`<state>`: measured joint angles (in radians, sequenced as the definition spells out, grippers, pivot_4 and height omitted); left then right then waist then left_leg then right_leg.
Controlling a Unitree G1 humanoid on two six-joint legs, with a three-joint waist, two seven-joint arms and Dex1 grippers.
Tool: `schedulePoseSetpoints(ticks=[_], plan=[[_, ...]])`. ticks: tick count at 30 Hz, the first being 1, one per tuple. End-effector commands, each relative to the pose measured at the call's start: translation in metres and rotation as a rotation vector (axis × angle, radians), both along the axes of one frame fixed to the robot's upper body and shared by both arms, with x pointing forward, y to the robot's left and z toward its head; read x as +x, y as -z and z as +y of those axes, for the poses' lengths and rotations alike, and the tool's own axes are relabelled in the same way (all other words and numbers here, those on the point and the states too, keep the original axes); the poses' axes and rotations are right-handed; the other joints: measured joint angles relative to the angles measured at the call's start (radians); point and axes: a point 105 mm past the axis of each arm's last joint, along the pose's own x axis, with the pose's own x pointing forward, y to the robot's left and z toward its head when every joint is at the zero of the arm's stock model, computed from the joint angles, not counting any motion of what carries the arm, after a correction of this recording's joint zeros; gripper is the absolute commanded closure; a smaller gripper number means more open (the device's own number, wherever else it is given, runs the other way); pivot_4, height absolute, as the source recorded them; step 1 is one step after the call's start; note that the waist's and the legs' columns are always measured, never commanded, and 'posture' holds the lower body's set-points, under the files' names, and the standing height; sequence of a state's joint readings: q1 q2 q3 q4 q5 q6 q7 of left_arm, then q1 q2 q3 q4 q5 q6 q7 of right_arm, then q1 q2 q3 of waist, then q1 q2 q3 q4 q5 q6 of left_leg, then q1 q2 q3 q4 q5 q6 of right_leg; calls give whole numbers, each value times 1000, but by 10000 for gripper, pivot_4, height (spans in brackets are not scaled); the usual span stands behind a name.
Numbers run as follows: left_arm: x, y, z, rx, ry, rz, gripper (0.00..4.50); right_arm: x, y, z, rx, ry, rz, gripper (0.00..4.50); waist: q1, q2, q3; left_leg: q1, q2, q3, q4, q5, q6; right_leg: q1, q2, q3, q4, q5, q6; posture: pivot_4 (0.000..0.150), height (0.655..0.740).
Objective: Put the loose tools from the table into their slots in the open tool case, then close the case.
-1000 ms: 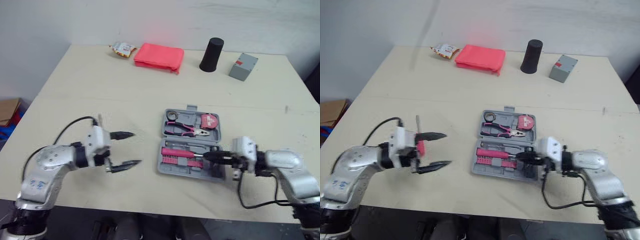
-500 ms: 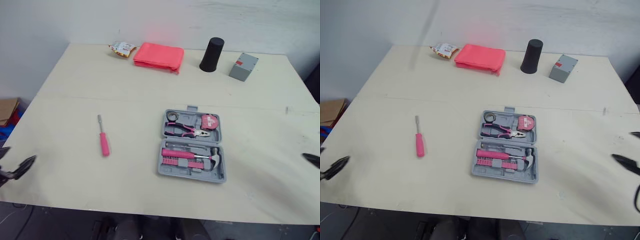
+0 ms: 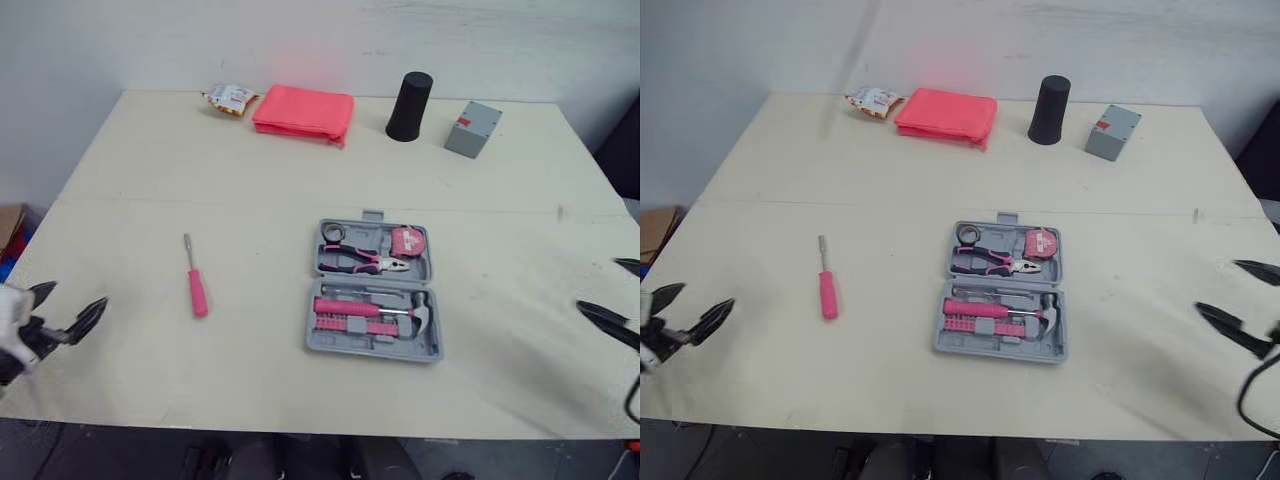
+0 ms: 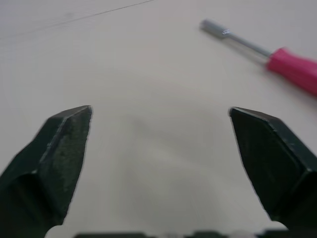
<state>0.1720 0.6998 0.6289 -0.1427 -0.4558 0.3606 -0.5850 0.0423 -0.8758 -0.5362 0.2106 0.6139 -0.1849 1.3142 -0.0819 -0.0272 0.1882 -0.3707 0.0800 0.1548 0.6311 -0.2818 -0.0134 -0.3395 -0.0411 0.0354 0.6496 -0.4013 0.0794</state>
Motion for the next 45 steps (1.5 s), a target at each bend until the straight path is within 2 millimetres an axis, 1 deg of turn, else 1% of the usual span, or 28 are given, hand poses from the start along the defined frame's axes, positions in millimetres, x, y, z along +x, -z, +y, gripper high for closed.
schedulePoseSetpoints(ticks=[1, 2, 5, 7, 10, 11, 14, 18, 23, 26, 27, 28, 29, 30, 31, 34, 35, 37, 38, 40, 42, 44, 45], plan=[[12, -7, -36, -44, -17, 38, 0, 5, -24, 44, 96, -148, -120, 550, 2, 0, 0, 0, 0, -1, 1, 0, 0, 0, 0, 0, 1, 0, 0, 1500, 7400], [15, -4, -43, -53, -48, 67, 0, 7, -29, 57, 107, -190, -169, 550, 4, 0, 0, 0, 0, -1, 1, 0, 0, 0, 0, 0, 1, 0, 0, 1500, 7400], [19, 6, -73, -125, -93, 145, 0, 7, -40, 88, 101, -312, -244, 550, 6, 0, 0, 0, 0, -1, 3, 2, -1, 0, 0, 0, 3, 0, 0, 1500, 7400], [21, 8, -85, -146, -133, 164, 0, 9, -45, 98, 127, -342, -255, 550, 6, 0, 0, 0, -1, -1, 3, 2, -1, 0, 0, 0, 4, 0, 1, 1500, 7400], [21, 14, -99, -149, -194, 212, 0, 12, -41, 102, 113, -360, -252, 550, 13, -1, 0, -1, -1, -3, 4, 2, -1, 0, 1, 0, 4, 0, 1, 1500, 7400], [22, 16, -104, -152, -209, 230, 0, 11, -35, 103, 104, -373, -229, 550, 16, -2, 1, -1, -1, -3, 5, 2, -1, 0, 1, 0, 4, 0, 1, 1500, 7400], [22, 21, -111, -128, -230, 271, 0, 6, -22, 103, 79, -405, -180, 550, 26, -2, 1, -1, -1, -3, 5, 3, -2, 0, 2, 0, 4, 0, 1, 1500, 7400], [25, 28, -112, -139, -275, 297, 0, 5, -23, 105, 99, -411, -175, 550, 31, -2, 1, -1, 0, -3, 5, 3, -2, 0, 2, 0, 3, 0, 1, 1500, 7400], [40, 39, -133, -170, -234, 344, 0, 1, -20, 114, 103, -451, -156, 550, 31, -2, 1, 0, 0, -3, 9, 3, -2, 2, 3, 0, 4, 0, 1, 1500, 7400], [43, 45, -136, -161, -235, 372, 0, -1, -18, 118, 101, -458, -149, 550, 34, -2, 1, 0, 0, -5, 12, 3, -2, 2, 3, 0, 6, 1, 1, 1500, 7400], [43, 47, -135, -158, -238, 383, 4191, -2, -17, 119, 100, -457, -149, 0, 35, -2, 1, 0, 0, -5, 13, 3, -2, 3, 3, 0, 7, 1, 1, 1500, 7400], [42, 48, -134, -157, -247, 389, 4191, -2, -17, 119, 100, -454, -148, 0, 36, -2, 1, 0, 0, -5, 13, 3, -2, 3, 3, 0, 7, 1, 1, 1500, 7400], [42, 48, -133, -157, -253, 393, 6522, -3, -17, 119, 99, -452, -148, 0, 38, -2, 1, 0, 0, -5, 13, 3, -2, 4, 3, 0, 7, 1, 1, 1500, 7400], [42, 49, -132, -158, -254, 399, 9969, -3, -16, 119, 98, -449, -148, 0, 43, -2, 1, 0, 0, -5, 14, 3, -2, 4, 3, 0, 7, 1, 1, 1500, 7400], [42, 49, -131, -155, -253, 397, 14812, -4, -16, 120, 96, -447, -147, 0, 45, -2, 1, 1, 0, -5, 14, 3, -2, 4, 3, 0, 7, 1, 1, 1500, 7400], [44, 47, -128, -154, -239, 375, 24199, -4, -14, 119, 96, -431, -148, 0, 52, -2, 1, 0, 0, -6, 14, 3, -2, 4, 3, -1, 7, 1, 1, 1500, 7400], [48, 43, -127, -158, -221, 345, 29152, -5, -14, 119, 95, -424, -148, 0, 53, -2, 1, 0, -1, -6, 14, 3, -2, 4, 3, -1, 7, 1, 1, 1500, 7400], [50, 40, -124, -132, -206, 330, 34825, -5, -13, 117, 94, -410, -149, 0, 54, -2, 1, 0, -1, -5, 14, 3, -2, 4, 2, -1, 7, 1, 1, 1500, 7400], [52, 35, -124, -113, -171, 301, 38448, -6, -12, 116, 91, -404, -150, 0, 54, -2, 1, 0, -1, -5, 14, 3, -2, 4, 2, -1, 7, 1, 1, 1500, 7400], [58, 17, -129, -102, -60, 208, 38808, -8, -10, 112, 84, -386, -150, 0, 55, -2, 1, 0, 0, -6, 14, 3, -2, 4, 3, -1, 7, 1, 1, 1500, 7400], [62, -6, -140, -119, 86, 89, 38805, -10, -8, 109, 72, -369, -149, 0, 54, -2, 1, 0, -1, -6, 14, 3, -2, 4, 2, -1, 7, 1, 0, 1500, 7400], [59, -32, -156, -81, 300, -19, 38805, -12, -6, 102, 59, -337, -149, 0, 54, -2, 1, -1, 0, -6, 14, 3, -2, 4, 2, -2, 7, 1, 0, 1500, 7400], [56, -40, -164, -45, 405, -49, 38805, -13, -5, 99, 51, -320, -148, 0, 54, -2, 1, -1, -1, -5, 13, 2, -2, 4, 1, -2, 6, 1, 0, 1500, 7400]])
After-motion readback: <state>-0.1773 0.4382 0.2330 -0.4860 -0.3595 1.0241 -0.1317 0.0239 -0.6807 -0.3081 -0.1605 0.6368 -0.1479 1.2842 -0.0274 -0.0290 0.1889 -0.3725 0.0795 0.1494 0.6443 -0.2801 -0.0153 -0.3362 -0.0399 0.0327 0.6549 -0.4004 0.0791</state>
